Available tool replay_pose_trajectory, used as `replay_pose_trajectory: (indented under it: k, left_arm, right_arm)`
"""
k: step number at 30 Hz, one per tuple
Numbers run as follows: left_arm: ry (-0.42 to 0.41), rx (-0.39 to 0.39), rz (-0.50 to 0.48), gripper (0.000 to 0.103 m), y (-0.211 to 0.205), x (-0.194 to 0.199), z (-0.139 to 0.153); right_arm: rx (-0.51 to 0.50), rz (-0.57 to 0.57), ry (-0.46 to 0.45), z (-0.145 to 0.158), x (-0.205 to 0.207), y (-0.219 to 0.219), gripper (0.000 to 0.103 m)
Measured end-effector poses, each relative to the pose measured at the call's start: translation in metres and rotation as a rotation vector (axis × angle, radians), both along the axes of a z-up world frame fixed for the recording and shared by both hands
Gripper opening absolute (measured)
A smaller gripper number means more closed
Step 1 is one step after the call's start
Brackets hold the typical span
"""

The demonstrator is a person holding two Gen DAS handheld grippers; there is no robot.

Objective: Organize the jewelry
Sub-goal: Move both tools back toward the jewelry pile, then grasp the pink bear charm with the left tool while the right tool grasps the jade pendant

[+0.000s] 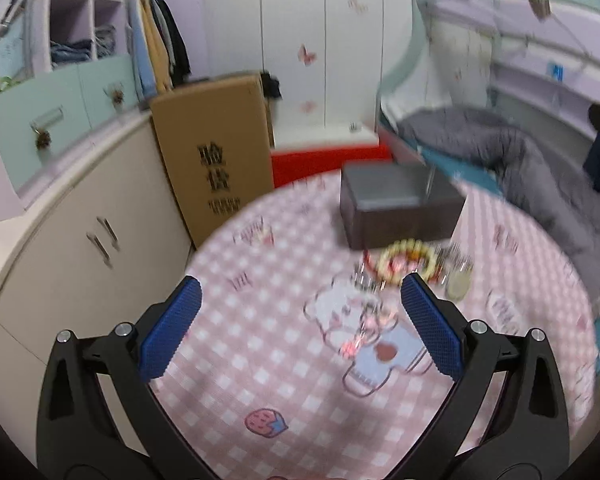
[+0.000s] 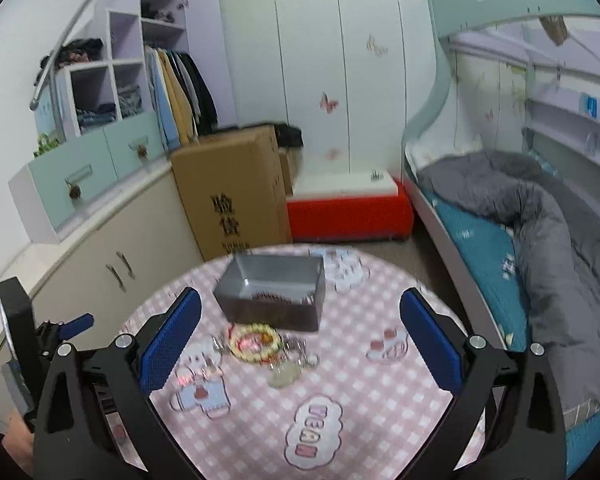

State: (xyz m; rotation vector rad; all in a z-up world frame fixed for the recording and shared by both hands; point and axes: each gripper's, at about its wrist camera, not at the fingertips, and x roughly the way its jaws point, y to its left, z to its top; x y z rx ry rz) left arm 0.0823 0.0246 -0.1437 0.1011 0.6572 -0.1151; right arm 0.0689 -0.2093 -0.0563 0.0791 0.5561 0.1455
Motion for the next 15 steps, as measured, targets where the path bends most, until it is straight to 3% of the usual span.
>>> replay_pose_trajectory:
  k: [11, 15]
  left_arm:
    - [0.190, 0.086, -0.087, 0.096, -0.017, 0.029, -0.071]
    - [0.244, 0.048, -0.130, 0.077, -0.020, 0.035, -0.083]
  right_arm:
    - [0.003, -0.021, 0.150, -0.044, 0.019, -0.009, 0.096]
    - [-0.016, -0.023, 0.215, -0.064, 0.026, -0.009, 0.096]
